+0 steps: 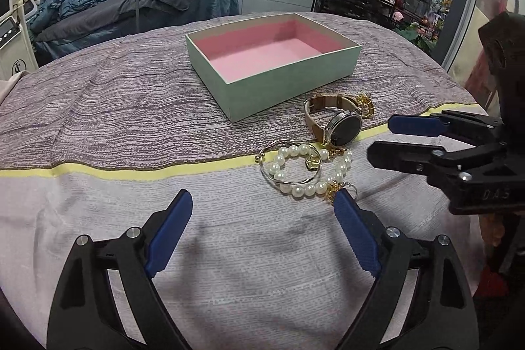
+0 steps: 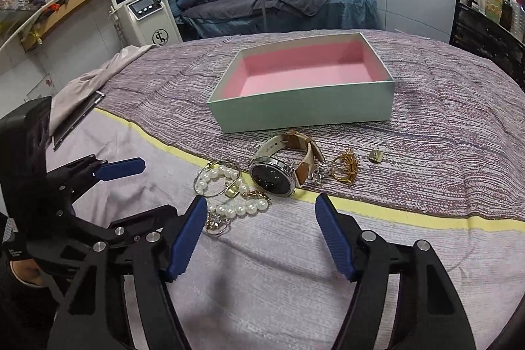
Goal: Organize jewelry
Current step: 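Move the right tool toward the watch while the left tool approaches the silver bangle, then close the right tool on the watch while the left tool grasps the silver bangle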
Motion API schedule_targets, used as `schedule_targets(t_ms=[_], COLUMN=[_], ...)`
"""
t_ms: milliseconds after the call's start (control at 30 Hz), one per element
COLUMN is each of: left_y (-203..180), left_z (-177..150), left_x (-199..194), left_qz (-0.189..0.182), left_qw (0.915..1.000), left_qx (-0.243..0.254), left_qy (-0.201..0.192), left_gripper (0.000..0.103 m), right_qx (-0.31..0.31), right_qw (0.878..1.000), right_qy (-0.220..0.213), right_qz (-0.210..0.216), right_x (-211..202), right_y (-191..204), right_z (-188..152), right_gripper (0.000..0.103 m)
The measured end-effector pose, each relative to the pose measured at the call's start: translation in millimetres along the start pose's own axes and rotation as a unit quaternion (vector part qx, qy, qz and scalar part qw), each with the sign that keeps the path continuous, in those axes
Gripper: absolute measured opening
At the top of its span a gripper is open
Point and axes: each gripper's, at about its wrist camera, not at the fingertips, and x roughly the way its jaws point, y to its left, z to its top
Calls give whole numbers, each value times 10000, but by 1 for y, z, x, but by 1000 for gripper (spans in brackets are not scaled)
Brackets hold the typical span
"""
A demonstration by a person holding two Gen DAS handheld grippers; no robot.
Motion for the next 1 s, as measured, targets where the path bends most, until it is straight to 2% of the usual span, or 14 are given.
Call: schedule_targets(t_ms=[100,267,400,667,800,1000], left_y=[4,11,13,10,3,-2], left_z=[2,7,10,13,18,26], left_x=[5,18,26,33,38,48], left_qz=[-236,-438,-594,-875,-839,-786], left_qw=[9997,9989,9978,9955,9957,9960], left_qx=[-9,-79,-83,-109,5,52], left_qy=[28,168,278,354,385,419], left_gripper=[87,74,73,73,73,73], right_qx=[-18,82,107,88,140,75], right_qw=[9997,9987,9976,9980,9990,9993], right_qy=[94,186,223,162,143,75], right_qz=[-215,-459,-650,-606,-400,-368], right_x=[13,26,36,38,32,21], right_y=[4,5,3,-1,-6,-9], right_z=[4,10,14,14,12,10], right_gripper=[61,57,52,48,47,47])
